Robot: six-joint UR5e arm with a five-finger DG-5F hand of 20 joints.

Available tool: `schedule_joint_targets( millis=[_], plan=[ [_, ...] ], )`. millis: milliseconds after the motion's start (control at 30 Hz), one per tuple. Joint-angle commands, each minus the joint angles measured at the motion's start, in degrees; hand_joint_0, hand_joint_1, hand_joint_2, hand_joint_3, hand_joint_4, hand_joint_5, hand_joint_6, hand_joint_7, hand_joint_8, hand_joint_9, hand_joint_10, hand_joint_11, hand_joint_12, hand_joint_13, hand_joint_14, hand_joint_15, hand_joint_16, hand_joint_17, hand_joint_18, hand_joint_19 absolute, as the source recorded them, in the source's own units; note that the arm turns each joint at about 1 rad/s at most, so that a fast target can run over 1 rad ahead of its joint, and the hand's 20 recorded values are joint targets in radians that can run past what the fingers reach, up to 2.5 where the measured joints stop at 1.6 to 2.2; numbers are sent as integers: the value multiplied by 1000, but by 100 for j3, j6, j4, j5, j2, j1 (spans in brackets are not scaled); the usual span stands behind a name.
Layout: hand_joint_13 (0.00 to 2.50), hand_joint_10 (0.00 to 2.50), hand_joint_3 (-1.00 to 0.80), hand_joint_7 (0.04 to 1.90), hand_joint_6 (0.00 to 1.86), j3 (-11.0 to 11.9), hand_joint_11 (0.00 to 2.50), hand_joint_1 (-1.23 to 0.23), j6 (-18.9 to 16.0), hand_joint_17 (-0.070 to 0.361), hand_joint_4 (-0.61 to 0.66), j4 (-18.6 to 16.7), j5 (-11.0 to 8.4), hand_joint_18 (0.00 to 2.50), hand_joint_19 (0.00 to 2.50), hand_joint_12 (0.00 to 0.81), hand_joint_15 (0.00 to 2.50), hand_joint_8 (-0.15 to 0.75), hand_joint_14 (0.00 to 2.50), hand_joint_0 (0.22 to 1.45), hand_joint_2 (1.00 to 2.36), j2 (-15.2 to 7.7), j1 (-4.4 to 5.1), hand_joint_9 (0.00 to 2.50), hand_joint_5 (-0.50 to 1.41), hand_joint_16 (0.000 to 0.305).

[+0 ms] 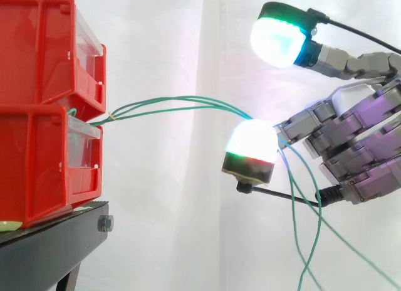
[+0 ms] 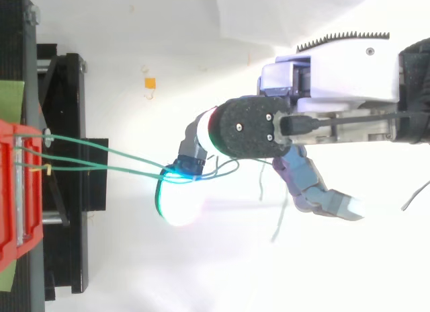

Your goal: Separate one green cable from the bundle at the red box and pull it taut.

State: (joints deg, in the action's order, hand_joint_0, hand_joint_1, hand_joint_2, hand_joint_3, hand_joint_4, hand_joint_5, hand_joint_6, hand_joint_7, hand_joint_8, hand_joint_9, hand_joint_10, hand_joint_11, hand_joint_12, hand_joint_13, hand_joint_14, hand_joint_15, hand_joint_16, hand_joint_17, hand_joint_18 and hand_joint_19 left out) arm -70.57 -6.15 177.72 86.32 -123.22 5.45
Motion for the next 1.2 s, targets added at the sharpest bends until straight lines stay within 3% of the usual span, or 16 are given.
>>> schedule_joint_targets(
  millis=[0,167,433,633,800,833,900,1100,1167],
  plan=[
    [1901,26,-500,1020,505,-1,721,-139,0,165,140,0,-1,2092,840,391,1168,218,24,512,1000,0,0,2120,109,73],
    [1890,28,-500,1131,504,-1,743,-233,9,152,73,0,-1,2061,869,369,1170,194,24,569,1000,0,0,2166,124,68],
    [1886,30,-500,1181,504,-1,813,-420,0,143,74,9,-1,2021,866,382,1162,190,26,654,1000,0,0,2204,133,64],
    [1901,31,-500,1201,503,-1,851,-442,9,142,64,-9,-36,2026,877,386,1159,198,25,663,1000,0,0,2228,134,63],
    [1901,32,-500,1208,503,-1,871,-438,132,143,65,-35,-256,2031,873,378,1166,197,26,663,1000,0,0,2230,135,63],
    [1903,31,-500,1200,503,-1,872,-438,264,142,67,-123,-388,2031,879,386,1162,198,25,662,1000,0,0,2229,135,63],
    [1903,30,-500,1208,503,-1,868,-438,352,142,64,-211,-476,2034,876,381,1165,202,25,661,1000,0,0,2233,135,63],
    [1903,31,-500,1210,503,-1,881,-437,545,143,64,-484,-607,2034,871,388,1165,206,26,657,1000,0,9,2234,135,64],
    [1904,31,-500,1209,503,-1,880,-436,738,142,63,-651,-730,2034,878,385,1162,203,25,656,1000,0,17,2235,135,63]
  ],
)
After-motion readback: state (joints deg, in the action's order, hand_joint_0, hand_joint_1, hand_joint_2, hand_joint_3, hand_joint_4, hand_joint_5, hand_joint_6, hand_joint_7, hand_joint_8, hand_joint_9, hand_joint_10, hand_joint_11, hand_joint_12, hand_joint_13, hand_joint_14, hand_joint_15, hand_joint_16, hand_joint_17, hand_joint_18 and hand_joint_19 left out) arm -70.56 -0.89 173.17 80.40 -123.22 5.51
